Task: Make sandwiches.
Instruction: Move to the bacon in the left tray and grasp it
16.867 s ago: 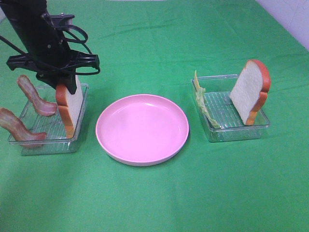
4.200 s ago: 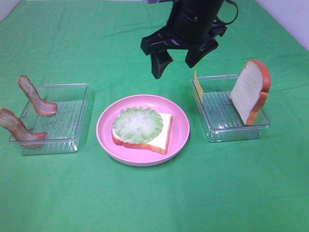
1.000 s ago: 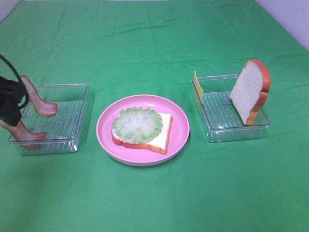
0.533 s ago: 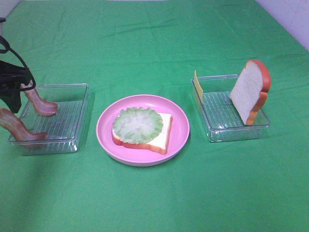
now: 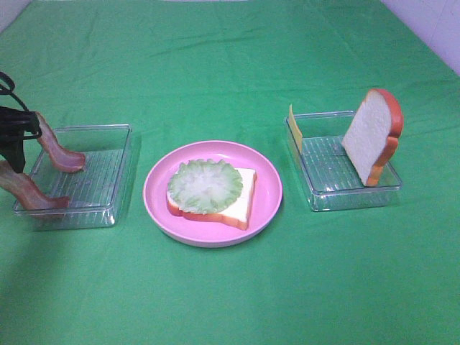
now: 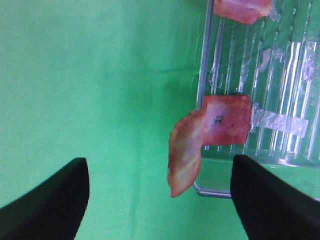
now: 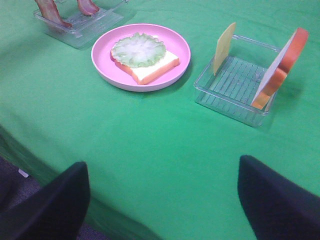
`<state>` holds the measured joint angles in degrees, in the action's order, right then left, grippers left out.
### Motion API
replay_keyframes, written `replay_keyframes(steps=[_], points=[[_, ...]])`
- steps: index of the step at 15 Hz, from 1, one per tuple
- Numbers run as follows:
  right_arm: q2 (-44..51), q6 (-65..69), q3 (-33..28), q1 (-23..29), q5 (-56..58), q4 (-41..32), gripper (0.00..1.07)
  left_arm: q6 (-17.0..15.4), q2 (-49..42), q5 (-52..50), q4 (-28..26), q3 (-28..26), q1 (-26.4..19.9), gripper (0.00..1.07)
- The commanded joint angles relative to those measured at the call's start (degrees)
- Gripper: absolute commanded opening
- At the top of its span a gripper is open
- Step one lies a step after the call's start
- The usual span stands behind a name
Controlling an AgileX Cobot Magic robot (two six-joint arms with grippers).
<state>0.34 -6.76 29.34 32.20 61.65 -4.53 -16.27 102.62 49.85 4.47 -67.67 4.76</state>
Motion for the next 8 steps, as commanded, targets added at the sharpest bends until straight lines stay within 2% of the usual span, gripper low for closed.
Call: replay_keyframes(steps=[1, 4, 7, 8], points=[[0.7, -0.3, -0.3, -0.1, -0.7, 0.3, 0.77, 1.0, 2.2, -2.2, -2.5, -0.2, -0.1, 0.69], [0.7, -0.3, -0.3, -0.1, -0.7, 0.3, 0.77, 2.1, 3.7, -2.9, -4.9, -0.2, -0.1, 0.66], [0.7, -0.3, -0.3, -0.1, -0.7, 0.3, 0.77, 2.1, 4.6, -3.7, -5.3, -0.2, -0.1, 0.54], [0.7, -0.3, -0.3, -0.1, -0.7, 0.3, 0.77, 2.1, 4.6, -4.2, -5.3, -0.2, -0.1, 0.44]])
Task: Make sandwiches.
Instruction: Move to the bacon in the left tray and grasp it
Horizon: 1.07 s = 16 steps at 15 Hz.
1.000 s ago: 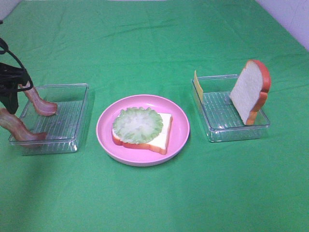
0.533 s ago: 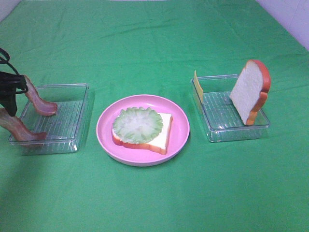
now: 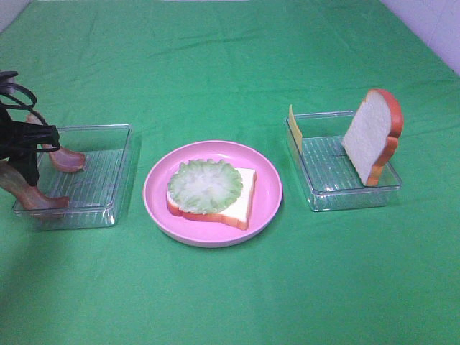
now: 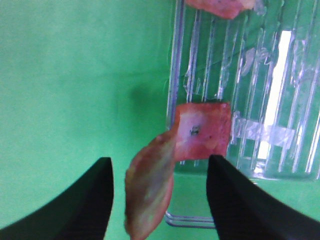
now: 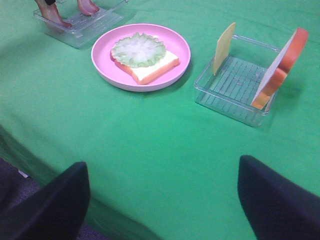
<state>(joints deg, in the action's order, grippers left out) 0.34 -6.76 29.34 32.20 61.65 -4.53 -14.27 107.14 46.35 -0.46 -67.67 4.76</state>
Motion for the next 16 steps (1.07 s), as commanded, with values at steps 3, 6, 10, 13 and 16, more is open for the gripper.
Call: replay_keyframes(steps=[3, 6, 10, 13, 16], points=[[0.7, -0.3, -0.3, -0.1, -0.7, 0.3, 0.77, -0.2, 0.1, -0.9, -0.4, -0.2, -0.1, 0.25], [0.7, -0.3, -0.3, -0.1, -0.7, 0.3, 0.77, -0.5, 0.1, -2.1, -0.8, -0.2, -0.1, 0.05], [0.7, -0.3, -0.3, -0.1, -0.7, 0.3, 0.77, -0.4, 0.1, -2.3, -1.7, -0.2, -0.1, 0.0], [0.7, -0.3, -0.3, -0.1, -0.7, 0.3, 0.77, 1.7, -0.8, -2.2, -5.8, -0.2, -0.1, 0.0], [0.7, -0.3, -0.3, -0.1, -0.7, 0.3, 0.77, 7.0, -5.0, -2.3, -15.5, -2.5, 0.1, 0.0]])
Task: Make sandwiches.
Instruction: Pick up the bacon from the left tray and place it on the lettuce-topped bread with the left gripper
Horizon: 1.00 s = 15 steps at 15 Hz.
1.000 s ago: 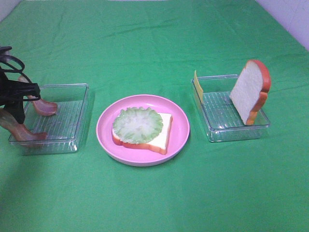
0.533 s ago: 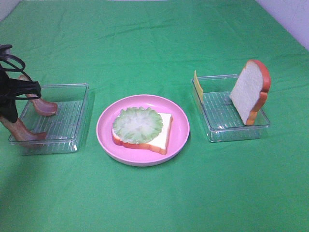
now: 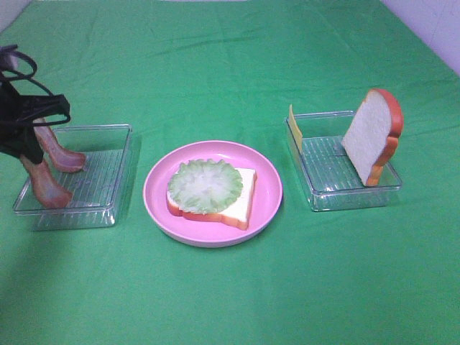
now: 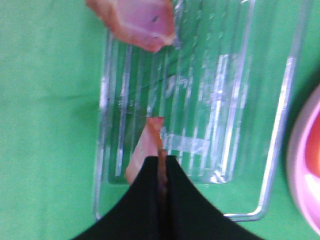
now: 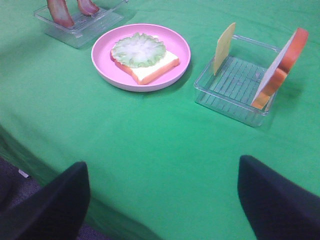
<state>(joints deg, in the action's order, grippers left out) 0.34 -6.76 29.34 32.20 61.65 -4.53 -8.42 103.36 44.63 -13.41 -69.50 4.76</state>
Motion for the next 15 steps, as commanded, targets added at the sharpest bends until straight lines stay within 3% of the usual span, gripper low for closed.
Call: replay_keyframes(steps=[1, 2, 3, 4, 7, 10, 11, 12, 15], points=[[0.7, -0.3, -0.3, -0.1, -0.7, 0.3, 0.77, 5.2, -2.4, -0.7, -9.4, -2.1, 0.1, 0.0], [0.7, -0.3, -0.3, -0.1, -0.7, 0.3, 0.77, 8.9, -2.6, -0.8, -15.3, -2.5, 0.1, 0.0], [0.7, -0.3, -0.3, -0.1, -0.7, 0.3, 0.77, 8.9, -2.6, -0.8, -15.3, -2.5, 0.1, 0.0], [0.7, -0.3, -0.3, -0.1, -0.7, 0.3, 0.77, 14.4, -2.4, -1.1, -23.8, -2.6, 0.1, 0.0], [0.7, -0.3, -0.3, -0.1, -0.7, 0.3, 0.77, 29.6, -0.3, -0.7, -42.6, -2.6, 1.7, 0.0], [0.7, -0.3, -0.3, -0.1, -0.7, 0.3, 0.76, 39.9, 3.4, -0.6, -54.8, -2.6, 7.0, 0.0], [0.7, -0.3, -0.3, -0.1, -0.7, 0.3, 0.76, 40.8, 4.1, -0.6, -56.6, -2.6, 7.7, 0.0], [0.7, -0.3, -0.3, -0.1, -0.7, 0.3, 0.76, 47.6, 8.5, -0.3, -66.1, -2.6, 11.6, 0.0], [0.7, -0.3, -0.3, -0.1, -0.7, 0.3, 0.76, 53.5, 13.5, 1.3, -74.8, -2.7, 14.2, 0.0]])
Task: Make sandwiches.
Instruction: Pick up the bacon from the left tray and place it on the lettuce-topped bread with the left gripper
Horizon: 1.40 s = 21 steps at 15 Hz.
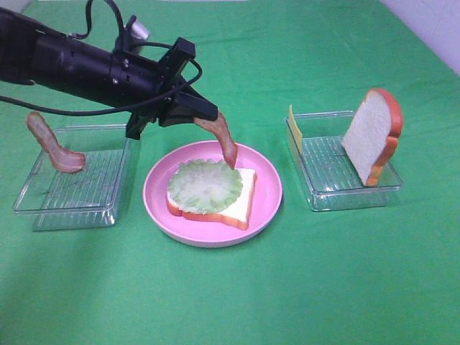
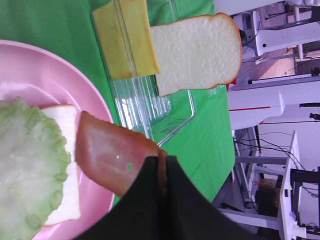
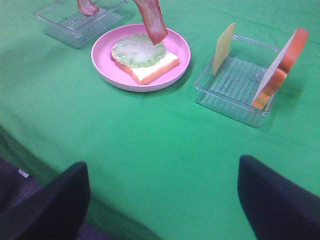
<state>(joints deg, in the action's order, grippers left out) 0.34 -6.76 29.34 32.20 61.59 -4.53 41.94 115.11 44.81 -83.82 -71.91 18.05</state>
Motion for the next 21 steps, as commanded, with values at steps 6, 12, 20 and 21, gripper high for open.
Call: replay_keyframes(steps=[6, 12, 20, 21], points=[[0.7, -0.3, -0.3, -0.1, -0.6, 0.3, 0.76, 5.8, 7.6, 5.0, -5.6, -0.6, 1.4, 0.0], [0.7, -0.3, -0.3, -0.1, -0.6, 0.3, 0.76, 2.5, 6.9, -6.2, 4.9, -0.6, 1.0, 0.0], [0.7, -0.3, -0.3, -0.1, -0.6, 0.3, 0.76, -12.7, 5.4, -12.7, 23.0, -0.6, 1.1, 0.27], [0.7, -0.3, -0.3, -0.1, -0.6, 0.3, 0.76, -12.7, 5.4, -12.6, 22.9, -0.6, 1.1, 0.31]])
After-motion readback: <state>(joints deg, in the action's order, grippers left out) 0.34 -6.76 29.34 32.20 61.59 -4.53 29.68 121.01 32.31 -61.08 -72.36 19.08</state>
